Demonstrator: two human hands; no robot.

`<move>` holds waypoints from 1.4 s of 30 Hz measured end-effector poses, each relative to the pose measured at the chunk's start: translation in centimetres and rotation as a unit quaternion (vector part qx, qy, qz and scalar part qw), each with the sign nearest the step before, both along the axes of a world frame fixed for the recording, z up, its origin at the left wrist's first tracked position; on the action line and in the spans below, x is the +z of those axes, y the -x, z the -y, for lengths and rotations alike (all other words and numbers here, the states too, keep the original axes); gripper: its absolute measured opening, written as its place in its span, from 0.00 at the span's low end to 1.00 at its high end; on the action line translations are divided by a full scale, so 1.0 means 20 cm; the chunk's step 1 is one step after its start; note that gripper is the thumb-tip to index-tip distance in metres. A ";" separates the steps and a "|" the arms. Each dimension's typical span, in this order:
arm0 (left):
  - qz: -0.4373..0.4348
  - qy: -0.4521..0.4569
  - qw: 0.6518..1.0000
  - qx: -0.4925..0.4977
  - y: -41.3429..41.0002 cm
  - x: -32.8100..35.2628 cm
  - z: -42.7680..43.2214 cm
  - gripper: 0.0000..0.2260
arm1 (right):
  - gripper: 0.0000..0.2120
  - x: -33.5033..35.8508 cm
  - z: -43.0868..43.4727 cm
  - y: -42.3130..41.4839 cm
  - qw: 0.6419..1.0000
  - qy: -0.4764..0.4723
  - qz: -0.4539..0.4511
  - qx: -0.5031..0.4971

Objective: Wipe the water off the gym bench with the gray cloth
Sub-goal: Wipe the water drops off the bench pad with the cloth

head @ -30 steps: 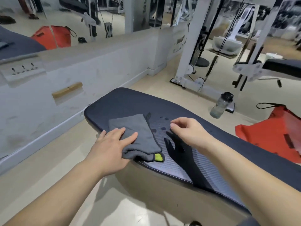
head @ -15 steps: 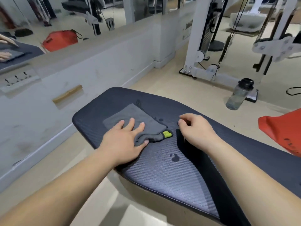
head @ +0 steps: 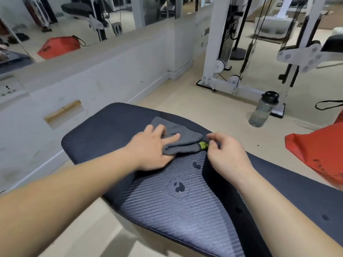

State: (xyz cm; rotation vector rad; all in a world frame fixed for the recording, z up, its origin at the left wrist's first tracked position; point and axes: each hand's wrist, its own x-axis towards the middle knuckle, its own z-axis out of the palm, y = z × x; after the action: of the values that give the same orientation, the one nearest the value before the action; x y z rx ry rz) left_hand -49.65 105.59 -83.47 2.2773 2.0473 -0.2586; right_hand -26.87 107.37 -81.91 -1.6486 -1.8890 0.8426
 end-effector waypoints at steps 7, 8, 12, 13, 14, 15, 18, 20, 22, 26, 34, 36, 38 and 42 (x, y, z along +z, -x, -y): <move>0.065 -0.015 0.972 0.226 -0.07 -0.03 -0.19 0.32 | 0.16 -0.03 0.01 0.03 1.000 0.019 0.007 0.013; 0.071 -0.010 0.976 0.205 -0.14 -0.03 -0.16 0.33 | 0.16 -0.03 0.00 0.02 1.000 0.014 0.014 0.011; 0.060 -0.021 0.997 0.053 -0.19 -0.03 0.06 0.32 | 0.16 -0.03 0.01 0.03 1.000 0.004 0.014 0.013; 0.058 -0.026 0.997 0.051 -0.13 -0.04 0.06 0.31 | 0.16 -0.03 0.01 0.03 1.000 0.008 0.012 0.016; 0.049 -0.026 0.996 0.074 -0.05 -0.04 0.06 0.30 | 0.15 -0.03 0.02 0.04 1.000 0.012 0.011 0.022; 0.036 -0.021 0.992 0.116 0.03 -0.04 0.05 0.30 | 0.15 -0.03 0.04 0.05 0.999 0.016 0.012 0.031; 0.033 -0.017 0.961 0.275 0.17 -0.04 0.09 0.31 | 0.15 -0.01 0.08 0.07 0.998 0.022 0.008 0.062; 0.039 -0.023 0.955 0.294 0.11 -0.03 0.19 0.33 | 0.14 0.01 0.09 0.09 0.997 0.023 0.002 0.075; 0.037 -0.028 0.971 0.234 0.00 -0.02 0.37 0.37 | 0.14 0.02 0.11 0.11 0.996 0.014 0.000 0.089; 0.021 -0.015 0.995 0.101 0.03 0.02 0.65 0.35 | 0.13 0.04 0.15 0.14 0.993 0.002 0.000 0.118; 0.035 -0.040 0.946 0.319 0.01 -0.02 0.51 0.36 | 0.19 0.06 0.24 0.21 0.980 -0.016 0.038 0.193; 0.055 -0.022 0.960 0.274 -0.09 -0.01 0.60 0.39 | 0.22 0.07 0.27 0.23 0.972 -0.026 0.050 0.227; 0.125 0.017 0.958 0.258 -0.05 0.03 0.68 0.42 | 0.26 0.07 0.31 0.26 0.956 -0.032 0.050 0.289; 0.402 0.009 0.877 0.263 0.12 0.11 0.82 0.29 | 0.32 0.05 0.42 0.35 0.905 -0.053 0.064 0.416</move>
State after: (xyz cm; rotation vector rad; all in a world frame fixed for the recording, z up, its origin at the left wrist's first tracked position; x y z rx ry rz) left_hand -51.99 89.24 -81.23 1.3304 2.0023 0.5957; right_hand -33.95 98.91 -80.96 -0.7927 -2.7199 0.9174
